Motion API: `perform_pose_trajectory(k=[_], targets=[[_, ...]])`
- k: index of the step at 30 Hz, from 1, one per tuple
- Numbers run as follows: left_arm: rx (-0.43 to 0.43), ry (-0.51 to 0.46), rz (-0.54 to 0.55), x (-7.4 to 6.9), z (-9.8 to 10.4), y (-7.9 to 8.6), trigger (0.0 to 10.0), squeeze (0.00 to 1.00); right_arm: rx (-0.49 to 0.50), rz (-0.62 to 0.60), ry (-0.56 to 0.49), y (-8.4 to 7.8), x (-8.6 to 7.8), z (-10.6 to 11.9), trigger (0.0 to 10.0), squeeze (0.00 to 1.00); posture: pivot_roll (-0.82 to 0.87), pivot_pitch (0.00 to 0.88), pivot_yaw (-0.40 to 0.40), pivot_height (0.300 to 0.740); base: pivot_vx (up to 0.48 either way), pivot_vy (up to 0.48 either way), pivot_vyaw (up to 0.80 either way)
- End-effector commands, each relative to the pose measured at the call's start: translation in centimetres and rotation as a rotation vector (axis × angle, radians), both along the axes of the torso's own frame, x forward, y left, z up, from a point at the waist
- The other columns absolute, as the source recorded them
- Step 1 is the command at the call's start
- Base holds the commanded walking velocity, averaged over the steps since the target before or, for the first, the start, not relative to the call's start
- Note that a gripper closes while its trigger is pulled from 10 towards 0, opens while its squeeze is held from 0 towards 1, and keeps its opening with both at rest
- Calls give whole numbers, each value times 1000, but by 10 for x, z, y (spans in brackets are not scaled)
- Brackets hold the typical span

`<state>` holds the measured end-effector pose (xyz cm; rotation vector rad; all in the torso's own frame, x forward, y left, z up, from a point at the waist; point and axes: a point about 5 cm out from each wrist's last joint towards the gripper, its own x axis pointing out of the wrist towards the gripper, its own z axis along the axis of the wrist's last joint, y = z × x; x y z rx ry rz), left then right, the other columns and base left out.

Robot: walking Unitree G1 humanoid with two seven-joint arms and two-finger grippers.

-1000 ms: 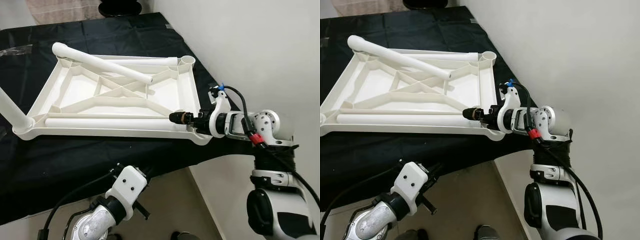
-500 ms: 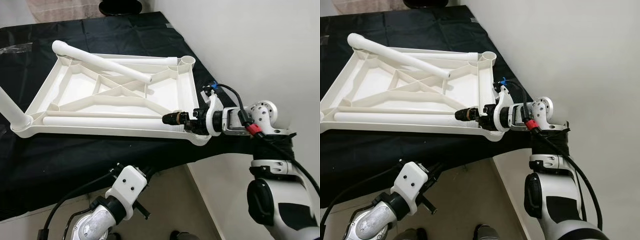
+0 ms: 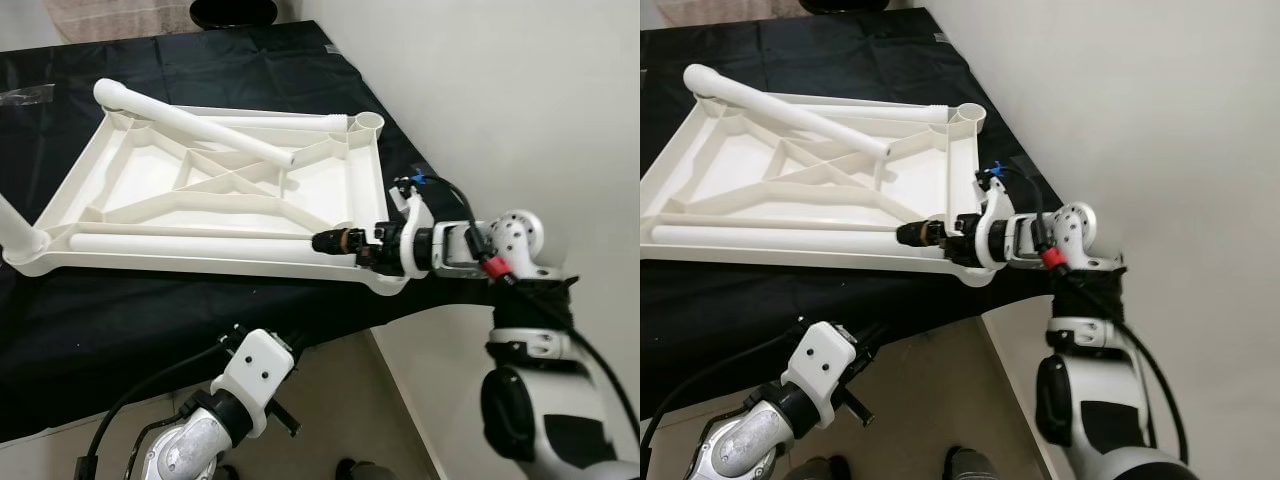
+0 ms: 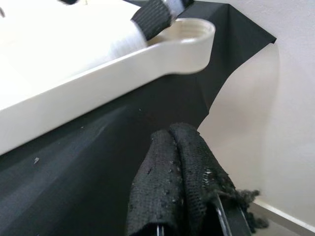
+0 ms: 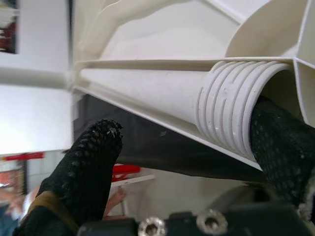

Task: Building children table

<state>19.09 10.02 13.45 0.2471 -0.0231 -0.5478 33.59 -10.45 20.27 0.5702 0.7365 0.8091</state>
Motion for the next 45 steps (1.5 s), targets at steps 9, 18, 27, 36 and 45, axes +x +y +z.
perform_pose_trajectory(k=[9, 18, 27, 36, 45], targets=[[-1, 10, 4, -1, -3, -2, 10000, 0, 41, 8, 50, 12, -7, -17, 10000, 0, -76, 173, -121, 740, 0, 0, 0], [-2, 7, 7, 0, -3, -3, 10000, 0, 108, -101, 72, 13, -4, -24, 0, 0, -76, 173, -123, 740, 0, 0, 0], [-3, 7, 9, 0, -3, -2, 10000, 0, 147, -144, 61, 5, -1, -20, 0, 0, -78, 169, -122, 740, 0, 0, 0], [-1, 8, 11, 2, -4, -1, 10000, 0, 220, -181, 32, -2, 2, -10, 0, 0, -76, 160, -122, 740, 0, 0, 0], [-41, 30, 34, 9, -2, 6, 10000, 0, 399, -241, -189, -48, 0, 32, 0, 0, -85, 140, -105, 740, 0, 0, 0]])
